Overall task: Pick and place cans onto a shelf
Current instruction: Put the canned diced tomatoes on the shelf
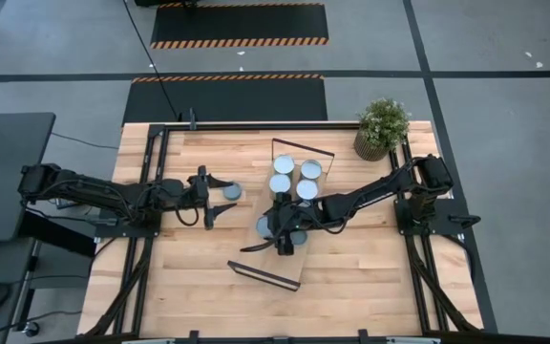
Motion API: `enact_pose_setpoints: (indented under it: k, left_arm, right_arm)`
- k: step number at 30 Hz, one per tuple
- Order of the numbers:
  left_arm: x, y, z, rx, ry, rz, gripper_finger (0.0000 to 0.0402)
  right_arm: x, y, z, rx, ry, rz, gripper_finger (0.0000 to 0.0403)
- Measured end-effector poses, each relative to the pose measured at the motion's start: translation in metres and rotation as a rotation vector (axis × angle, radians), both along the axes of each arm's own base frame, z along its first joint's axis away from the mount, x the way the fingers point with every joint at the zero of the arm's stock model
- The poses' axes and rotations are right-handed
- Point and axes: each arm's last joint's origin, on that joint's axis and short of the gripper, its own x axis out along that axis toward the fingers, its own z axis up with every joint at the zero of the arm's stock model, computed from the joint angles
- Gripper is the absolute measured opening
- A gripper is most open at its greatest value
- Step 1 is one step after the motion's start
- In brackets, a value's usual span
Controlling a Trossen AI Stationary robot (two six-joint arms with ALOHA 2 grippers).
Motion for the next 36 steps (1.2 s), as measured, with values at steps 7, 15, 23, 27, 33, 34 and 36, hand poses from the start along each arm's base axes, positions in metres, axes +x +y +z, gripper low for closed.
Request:
enact_pose_setpoints:
  k: [7,15,23,27,33,34,36]
  left_arm:
    - [0.0,0.0,0.0,0.0,0.0,0.0,0.0297]
    - [0.003,-0.003,-0.007,-0.048,0.049,-0.083,0.0297]
    - [0.019,-0.003,-0.024,-0.039,0.085,-0.079,0.0297]
    - [0.026,0.001,-0.032,-0.039,0.1,-0.062,0.0297]
    - [0.036,0.005,-0.038,-0.068,0.101,-0.102,0.0297]
    - [0.039,0.006,-0.038,-0.072,0.107,-0.1,0.0297]
    - [0.046,0.006,-0.038,-0.072,0.118,-0.099,0.0297]
  right_arm:
    - [0.002,0.01,0.018,-0.087,0.053,0.012,0.0354]
    - [-0.001,0.012,0.025,-0.144,0.166,-0.001,0.0354]
    - [-0.001,0.013,0.026,-0.19,0.162,0.01,0.0354]
    - [-0.001,0.013,0.026,-0.202,0.166,0.024,0.0354]
    - [-0.002,0.012,0.029,-0.217,0.2,0.039,0.0354]
    - [-0.001,0.013,0.032,-0.219,0.198,0.041,0.0354]
    - [0.001,0.013,0.037,-0.22,0.191,0.043,0.0354]
